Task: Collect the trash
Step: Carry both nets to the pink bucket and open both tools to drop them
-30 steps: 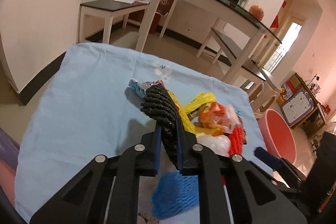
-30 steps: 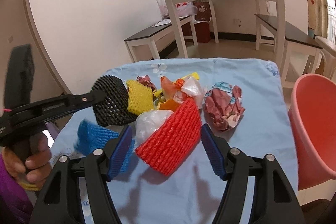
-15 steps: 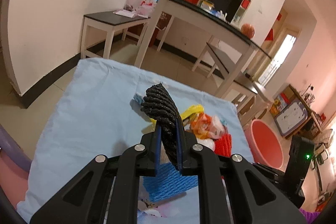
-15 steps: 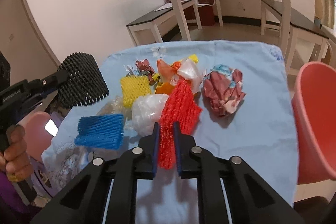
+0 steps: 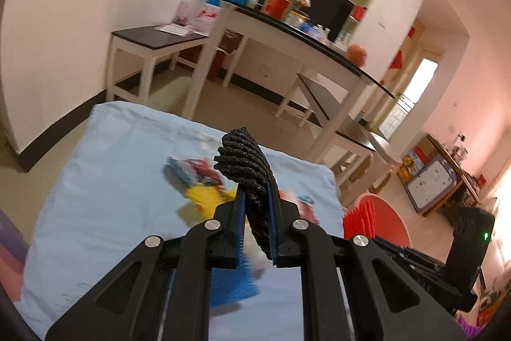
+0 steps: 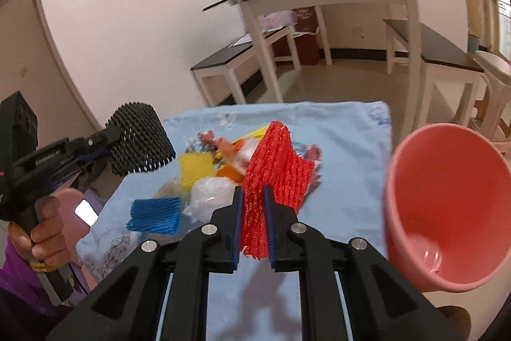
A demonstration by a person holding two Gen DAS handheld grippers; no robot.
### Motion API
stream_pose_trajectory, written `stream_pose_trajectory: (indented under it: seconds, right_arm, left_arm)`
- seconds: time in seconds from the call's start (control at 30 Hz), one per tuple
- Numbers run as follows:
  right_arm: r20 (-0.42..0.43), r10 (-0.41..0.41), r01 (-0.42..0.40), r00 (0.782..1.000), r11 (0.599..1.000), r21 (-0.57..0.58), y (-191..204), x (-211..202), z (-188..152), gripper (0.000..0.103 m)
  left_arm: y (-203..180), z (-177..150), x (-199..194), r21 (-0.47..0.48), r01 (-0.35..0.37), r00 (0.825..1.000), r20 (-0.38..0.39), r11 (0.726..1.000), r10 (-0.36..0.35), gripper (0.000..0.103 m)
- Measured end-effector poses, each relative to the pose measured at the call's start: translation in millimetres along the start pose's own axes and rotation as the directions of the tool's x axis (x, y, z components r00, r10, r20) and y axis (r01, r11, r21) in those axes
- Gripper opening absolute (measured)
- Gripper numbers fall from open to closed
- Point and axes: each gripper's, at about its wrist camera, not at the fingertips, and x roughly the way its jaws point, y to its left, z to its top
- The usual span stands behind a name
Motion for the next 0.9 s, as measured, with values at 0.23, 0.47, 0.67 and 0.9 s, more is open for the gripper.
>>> stream_pose_trajectory:
  seconds: [0.23, 0.47, 0.67, 0.9]
  right_arm:
    - [0.071, -0.104, 0.099, 0.992, 0.992, 0.075, -44, -30, 3, 0.012]
    - [0.1, -0.255, 0.237, 0.962, 0.958, 0.163, -98, -55, 1, 0.012]
    - [0.068, -0.319, 0.298, 0.945, 0.93, 0.215, -131, -54, -11, 0.012]
    - [0.034, -0.359, 0.341, 0.933, 0.908, 0.244, -155, -48, -21, 0.016]
  left_arm:
    - [-64, -8, 32, 0.102, 0.115, 0.991, -0.079, 0.988, -0.107, 0.012]
    - [-134, -21, 75, 0.175, 0.243, 0.962, -0.168, 0.954, -0.214, 0.012]
    - [-180, -43, 115, 0.216, 0.318, 0.93, -0.261, 0.923, -0.259, 0.012]
    - [-210, -62, 156, 0.264, 0.339, 0.912, -0.329, 0.903, -0.246, 0.012]
